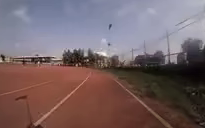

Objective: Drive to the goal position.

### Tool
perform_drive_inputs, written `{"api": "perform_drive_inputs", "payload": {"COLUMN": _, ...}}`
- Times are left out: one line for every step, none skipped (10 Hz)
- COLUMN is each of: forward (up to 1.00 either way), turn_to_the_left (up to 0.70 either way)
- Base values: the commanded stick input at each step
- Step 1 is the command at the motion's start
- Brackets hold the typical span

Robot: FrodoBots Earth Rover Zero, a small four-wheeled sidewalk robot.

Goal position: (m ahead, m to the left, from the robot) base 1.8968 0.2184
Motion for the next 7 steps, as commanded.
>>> {"api": "perform_drive_inputs", "payload": {"forward": 0.50, "turn_to_the_left": 0.00}}
{"api": "perform_drive_inputs", "payload": {"forward": 0.50, "turn_to_the_left": 0.00}}
{"api": "perform_drive_inputs", "payload": {"forward": 0.50, "turn_to_the_left": 0.00}}
{"api": "perform_drive_inputs", "payload": {"forward": 0.50, "turn_to_the_left": 0.00}}
{"api": "perform_drive_inputs", "payload": {"forward": 0.50, "turn_to_the_left": 0.00}}
{"api": "perform_drive_inputs", "payload": {"forward": 0.50, "turn_to_the_left": 0.00}}
{"api": "perform_drive_inputs", "payload": {"forward": 0.50, "turn_to_the_left": 0.00}}
